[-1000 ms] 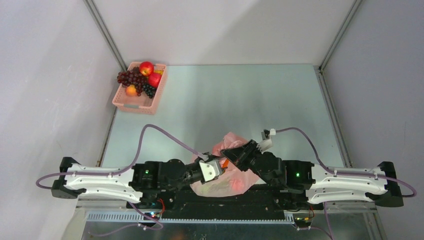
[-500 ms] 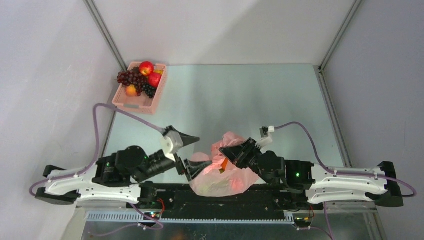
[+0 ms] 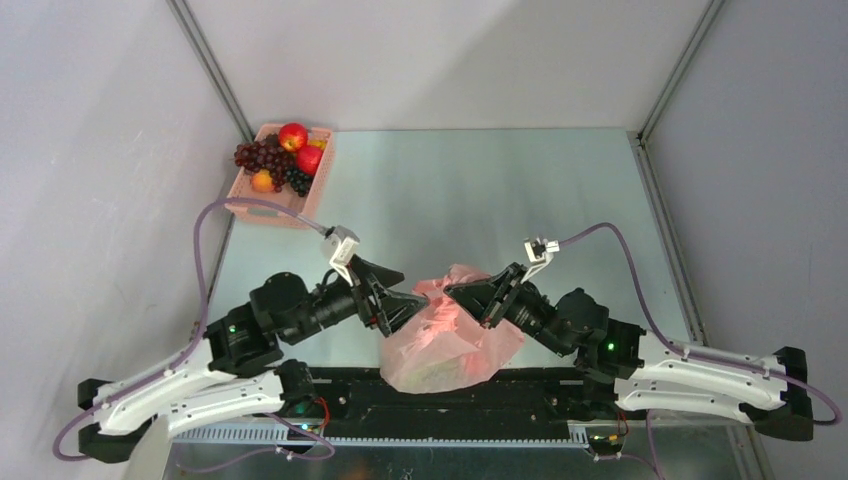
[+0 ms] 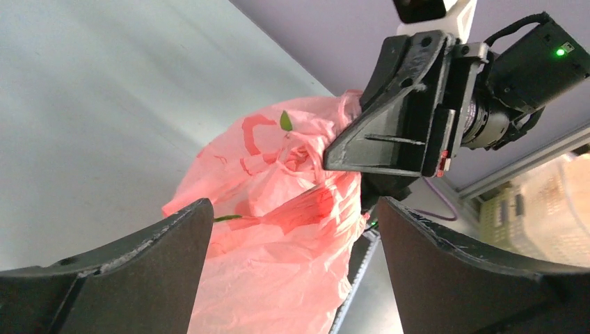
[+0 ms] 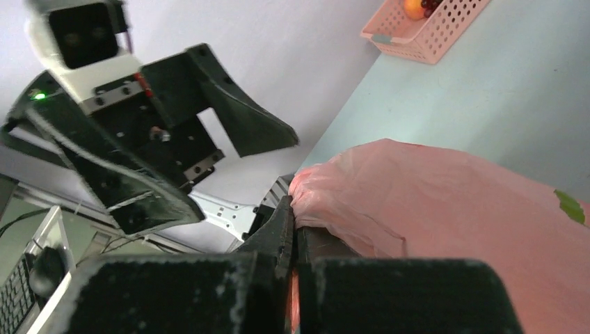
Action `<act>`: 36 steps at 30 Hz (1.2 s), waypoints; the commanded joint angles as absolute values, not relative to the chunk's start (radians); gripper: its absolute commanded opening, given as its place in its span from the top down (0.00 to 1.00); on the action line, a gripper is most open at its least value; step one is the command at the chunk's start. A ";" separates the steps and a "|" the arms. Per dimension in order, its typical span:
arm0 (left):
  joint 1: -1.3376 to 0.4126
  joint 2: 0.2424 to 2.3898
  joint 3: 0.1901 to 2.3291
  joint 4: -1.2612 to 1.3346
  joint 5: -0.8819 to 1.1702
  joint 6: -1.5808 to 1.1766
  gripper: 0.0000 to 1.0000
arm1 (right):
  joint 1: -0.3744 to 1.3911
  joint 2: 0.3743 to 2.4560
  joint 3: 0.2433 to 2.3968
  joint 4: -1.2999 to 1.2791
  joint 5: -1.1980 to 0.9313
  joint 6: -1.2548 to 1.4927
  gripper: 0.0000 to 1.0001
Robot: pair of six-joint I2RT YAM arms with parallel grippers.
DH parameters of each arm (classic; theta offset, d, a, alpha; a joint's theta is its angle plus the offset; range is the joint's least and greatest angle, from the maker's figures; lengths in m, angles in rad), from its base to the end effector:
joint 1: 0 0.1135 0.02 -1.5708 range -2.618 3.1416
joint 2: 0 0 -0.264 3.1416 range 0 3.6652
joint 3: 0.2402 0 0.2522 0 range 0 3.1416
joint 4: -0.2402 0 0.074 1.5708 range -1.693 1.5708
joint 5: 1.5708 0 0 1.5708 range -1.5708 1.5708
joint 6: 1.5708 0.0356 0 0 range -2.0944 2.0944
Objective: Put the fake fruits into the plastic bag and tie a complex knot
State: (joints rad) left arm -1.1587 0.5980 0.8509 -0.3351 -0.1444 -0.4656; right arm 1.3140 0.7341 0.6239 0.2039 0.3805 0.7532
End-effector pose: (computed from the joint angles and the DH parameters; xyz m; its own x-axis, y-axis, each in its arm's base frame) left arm 0.0579 -0.1197 0.3725 -0.4107 -0.1697 -0.8958 0.7441 0.5054 -0.4369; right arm 0.0587 0.1714 0.3331 -0.5327 0.4719 -0.7025 -0.6029 0.3710 0.7063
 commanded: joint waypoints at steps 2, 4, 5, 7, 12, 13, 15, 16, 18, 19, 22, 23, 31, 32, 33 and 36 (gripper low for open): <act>-1.075 0.619 0.748 -0.097 0.062 -0.692 0.10 | 1.260 0.687 0.606 0.278 0.215 0.687 1.00; -1.063 0.628 0.734 -0.053 0.080 -0.725 0.16 | 1.250 0.679 0.598 0.283 0.188 0.689 1.00; -1.055 0.631 0.730 -0.034 0.086 -0.741 0.17 | 1.247 0.677 0.596 0.287 0.176 0.691 1.00; -1.042 0.638 0.713 0.008 0.101 -0.770 0.20 | 1.245 0.673 0.586 0.299 0.161 0.694 1.00; -1.016 0.661 0.677 0.100 0.158 -0.834 0.26 | 1.241 0.663 0.558 0.331 0.146 0.711 1.00; -1.013 0.666 0.676 0.103 0.166 -0.839 0.26 | 1.240 0.660 0.556 0.334 0.143 0.714 1.00; -1.008 0.672 0.671 0.100 0.171 -0.848 0.26 | 1.241 0.655 0.553 0.338 0.142 0.717 1.00; -1.005 0.675 0.668 0.104 0.178 -0.856 0.26 | 1.240 0.654 0.552 0.339 0.141 0.717 1.00; -0.995 0.683 0.662 0.118 0.193 -0.870 0.26 | 1.241 0.650 0.552 0.340 0.137 0.716 1.00; -0.994 0.690 0.658 0.125 0.203 -0.874 0.26 | 1.239 0.648 0.552 0.340 0.136 0.716 1.00; -0.993 0.711 0.659 0.170 0.267 -0.887 0.29 | 1.240 0.646 0.552 0.340 0.134 0.719 1.00; -0.993 0.724 0.667 0.174 0.281 -0.887 0.30 | 1.240 0.645 0.552 0.341 0.133 0.719 1.00; -0.994 0.748 0.654 0.266 0.400 -0.925 0.40 | 1.238 0.644 0.552 0.338 0.138 0.723 1.00; -0.994 0.738 0.644 0.266 0.396 -0.926 0.43 | 1.239 0.644 0.552 0.337 0.140 0.724 1.00; -0.992 0.732 0.638 0.266 0.383 -0.931 0.45 | 1.238 0.643 0.552 0.337 0.140 0.725 1.00; -0.989 0.699 0.616 0.256 0.356 -0.936 0.51 | 1.238 0.642 0.552 0.336 0.141 0.726 1.00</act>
State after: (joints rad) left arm -0.9936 0.7437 0.6365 0.2016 0.3412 -0.9089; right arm 1.2415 0.6502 0.5514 0.2928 0.1371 0.7265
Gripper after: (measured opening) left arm 0.522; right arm 0.011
